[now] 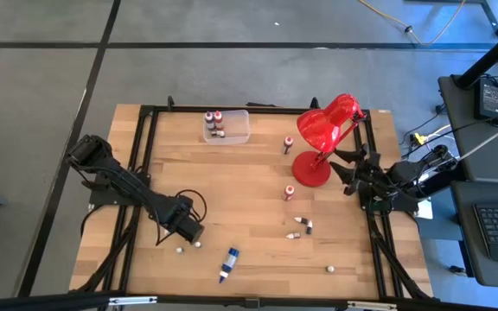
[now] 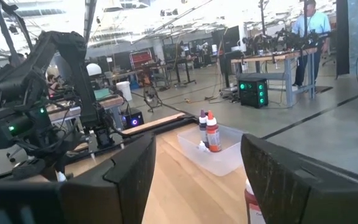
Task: Pick & Place food coloring
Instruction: Put the small purple food coloring bottle into the transparent bin
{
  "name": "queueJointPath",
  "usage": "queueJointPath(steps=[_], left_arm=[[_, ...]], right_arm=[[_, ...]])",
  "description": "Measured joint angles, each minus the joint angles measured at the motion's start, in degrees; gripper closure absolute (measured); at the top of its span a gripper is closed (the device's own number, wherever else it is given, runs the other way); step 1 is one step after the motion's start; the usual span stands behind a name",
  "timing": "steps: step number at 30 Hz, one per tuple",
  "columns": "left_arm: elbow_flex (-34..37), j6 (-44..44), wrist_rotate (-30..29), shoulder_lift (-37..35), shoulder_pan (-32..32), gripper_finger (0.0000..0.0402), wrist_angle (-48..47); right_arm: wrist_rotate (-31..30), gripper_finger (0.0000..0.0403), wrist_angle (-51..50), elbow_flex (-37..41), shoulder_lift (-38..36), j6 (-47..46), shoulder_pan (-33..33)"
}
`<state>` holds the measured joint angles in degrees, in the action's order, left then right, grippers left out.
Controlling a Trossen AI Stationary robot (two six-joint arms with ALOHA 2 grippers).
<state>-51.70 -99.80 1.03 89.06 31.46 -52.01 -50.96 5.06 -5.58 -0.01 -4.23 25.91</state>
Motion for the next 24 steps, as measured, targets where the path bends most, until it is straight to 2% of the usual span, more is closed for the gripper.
queueJointPath(steps=[15, 24], left_arm=[[0.8, 0.0, -0.1, 0.0, 0.0, 0.0317, 0.0], [-0.4, 2.2, -3.6, 0.0, -0.8, 0.0344, 1.3]], right_arm=[[0.0, 0.0166, -1.2, 0.0, 0.0, -1.4, 0.0], [0.0, 0.0166, -1.2, 0.0, 0.0, -1.3, 0.0]])
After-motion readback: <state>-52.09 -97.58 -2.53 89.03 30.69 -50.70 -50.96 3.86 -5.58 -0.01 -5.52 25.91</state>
